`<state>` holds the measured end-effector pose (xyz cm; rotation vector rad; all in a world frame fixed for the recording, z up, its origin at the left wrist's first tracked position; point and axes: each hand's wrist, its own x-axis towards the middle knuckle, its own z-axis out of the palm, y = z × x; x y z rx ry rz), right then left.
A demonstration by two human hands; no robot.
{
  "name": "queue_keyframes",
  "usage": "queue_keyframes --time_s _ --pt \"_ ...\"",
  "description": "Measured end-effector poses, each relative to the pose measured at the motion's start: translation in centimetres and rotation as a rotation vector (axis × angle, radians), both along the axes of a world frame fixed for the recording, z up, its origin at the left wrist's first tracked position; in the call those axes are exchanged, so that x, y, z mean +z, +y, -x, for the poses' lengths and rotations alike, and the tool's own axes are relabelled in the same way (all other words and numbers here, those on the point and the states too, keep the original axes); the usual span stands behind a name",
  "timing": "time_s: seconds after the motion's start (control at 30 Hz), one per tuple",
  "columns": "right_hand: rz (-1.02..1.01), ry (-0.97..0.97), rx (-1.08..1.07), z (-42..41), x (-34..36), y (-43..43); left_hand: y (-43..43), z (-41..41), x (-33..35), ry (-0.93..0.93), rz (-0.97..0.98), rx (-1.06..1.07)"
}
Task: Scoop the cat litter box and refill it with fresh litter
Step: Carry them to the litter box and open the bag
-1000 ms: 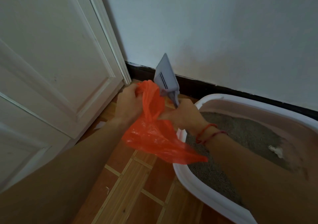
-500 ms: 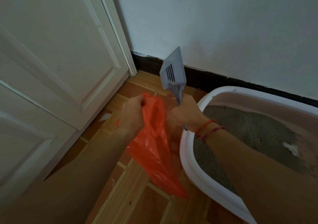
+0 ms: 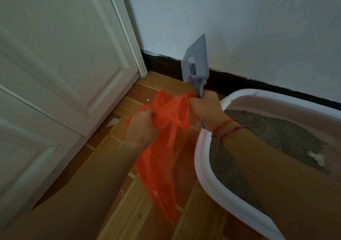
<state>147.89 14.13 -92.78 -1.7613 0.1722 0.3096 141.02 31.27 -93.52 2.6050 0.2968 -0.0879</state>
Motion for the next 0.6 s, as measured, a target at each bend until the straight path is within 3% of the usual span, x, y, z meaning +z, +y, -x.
queue_keyframes --time_s 0.1,0.23,0.37,0.53,0.6 --pt "-0.013 -0.019 -0.124 -1.2 0.0 -1.2 1.5 0.4 -0.3 0.144 -0.023 0.068" --pt "0.031 -0.068 -0.222 -1.6 0.0 -1.7 2.1 -0.1 0.8 0.109 0.080 0.145" --pt "0.023 -0.101 -0.128 0.0 -0.4 -0.7 1.3 -1.4 2.3 0.036 0.219 0.224" --pt "-0.071 0.055 0.063 2.1 -1.3 0.8 0.6 -2.2 3.9 -0.036 0.342 0.282" --pt "0.063 0.015 0.083 1.9 -1.6 1.6 0.4 -2.0 4.4 -0.041 0.350 0.256"
